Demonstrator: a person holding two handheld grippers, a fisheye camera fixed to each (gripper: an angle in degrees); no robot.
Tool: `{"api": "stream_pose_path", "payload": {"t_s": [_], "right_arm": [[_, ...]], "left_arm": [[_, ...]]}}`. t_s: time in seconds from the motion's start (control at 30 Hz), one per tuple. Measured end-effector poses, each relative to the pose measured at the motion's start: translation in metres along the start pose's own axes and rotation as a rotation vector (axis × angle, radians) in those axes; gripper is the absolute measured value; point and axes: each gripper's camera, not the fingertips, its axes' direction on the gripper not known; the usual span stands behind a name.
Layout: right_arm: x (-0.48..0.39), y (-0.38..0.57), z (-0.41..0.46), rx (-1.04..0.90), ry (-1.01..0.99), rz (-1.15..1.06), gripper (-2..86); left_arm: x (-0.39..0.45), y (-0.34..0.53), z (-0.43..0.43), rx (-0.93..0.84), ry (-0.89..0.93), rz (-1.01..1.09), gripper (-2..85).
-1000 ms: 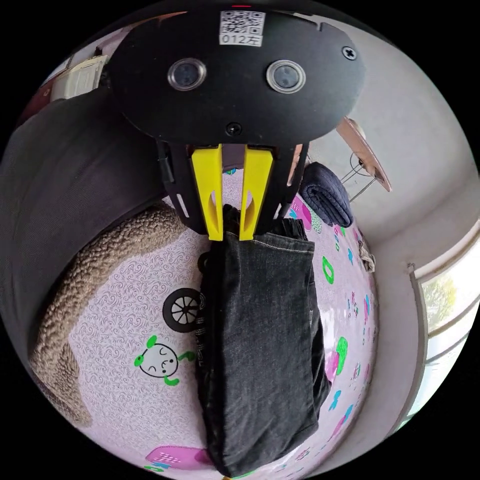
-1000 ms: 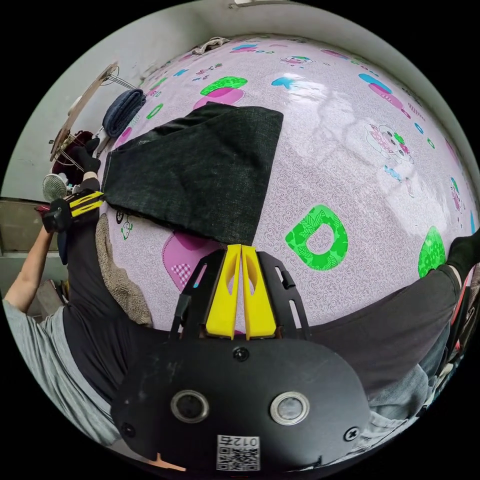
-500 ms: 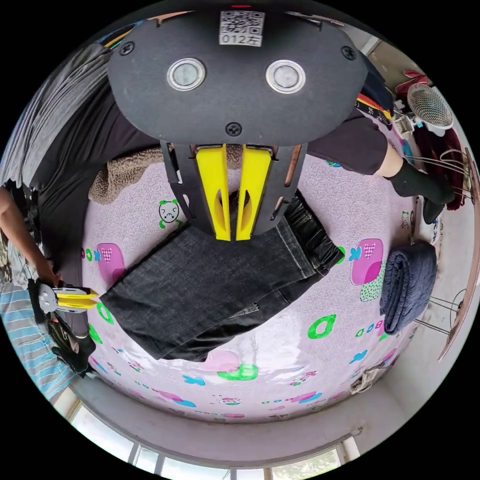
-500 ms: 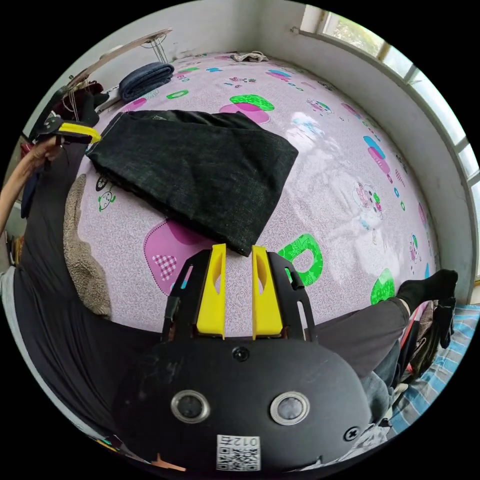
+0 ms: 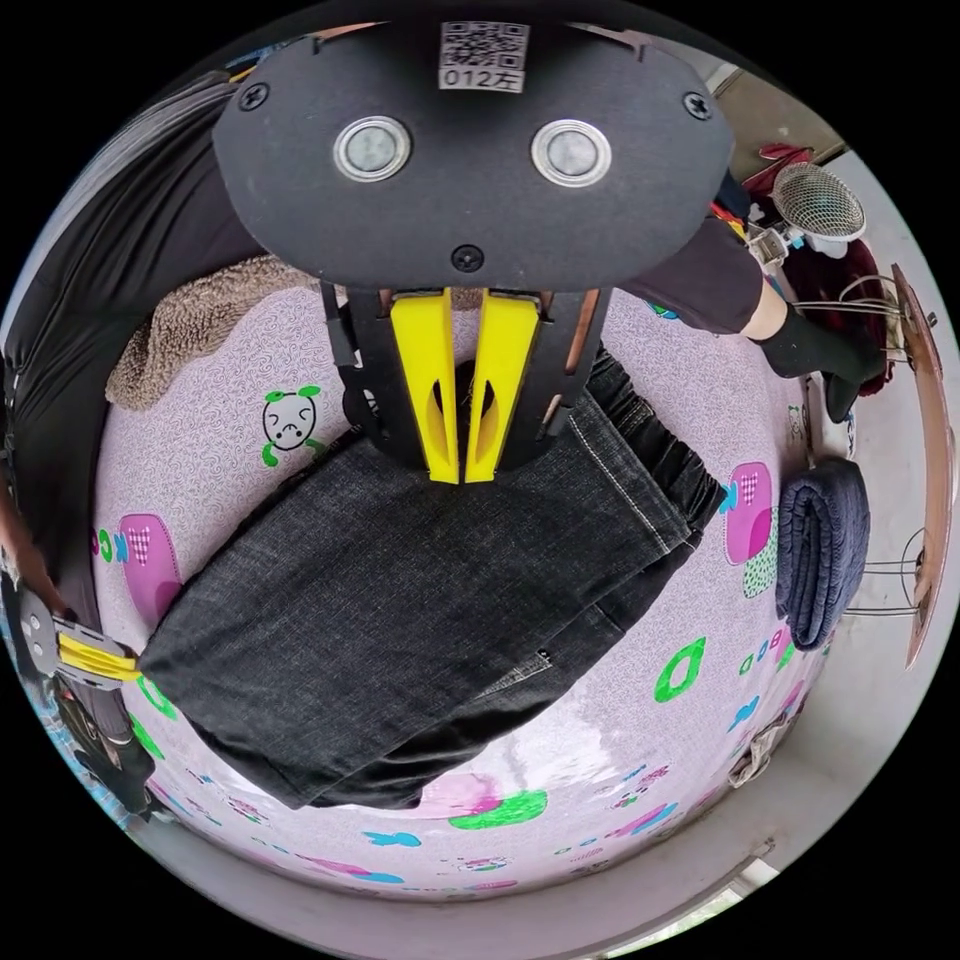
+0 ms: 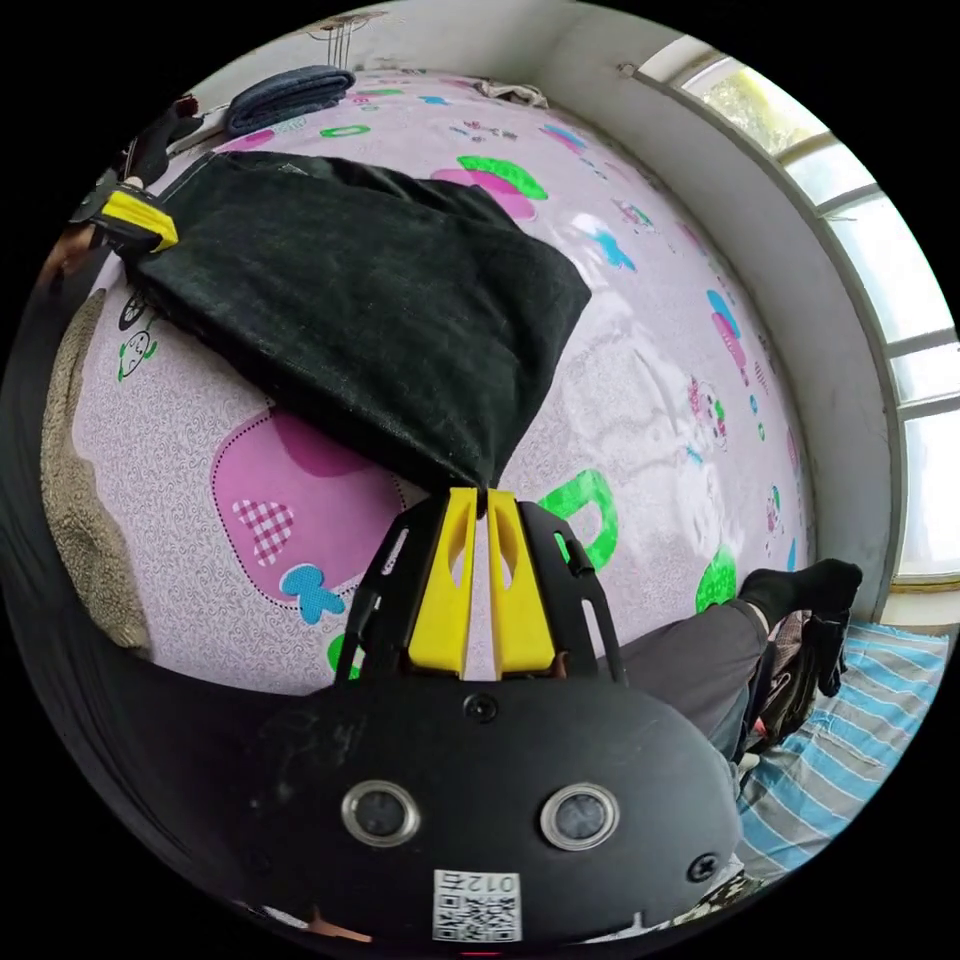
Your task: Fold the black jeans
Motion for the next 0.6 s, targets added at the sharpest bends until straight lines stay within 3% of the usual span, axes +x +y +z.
{"api": "stream_pose_path", "payload": {"t_s": [0.17,0.33,0.47,0.6], "right_arm": [[0.047,0.004,-0.023,-0.078,-0.156,0.113,4.6],[0.125,0.017,-0.047,0.061,-0.41,0.35,6.3],[0.181,-0.005,-0.039,0.127,-0.623,0.441,8.7],[0.22,-0.04,-0.025,0.092,-0.777,0.447,11.2]], "left_arm": [[-0.016,0.012,0.002,0.01,0.014,0.01,0.1],[-0.025,0.018,-0.001,-0.013,-0.02,0.043,0.3],[-0.013,0.024,-0.048,0.192,-0.044,0.041,0.5],[0.052,-0.014,-0.069,0.352,0.112,0.287,0.5]]}}
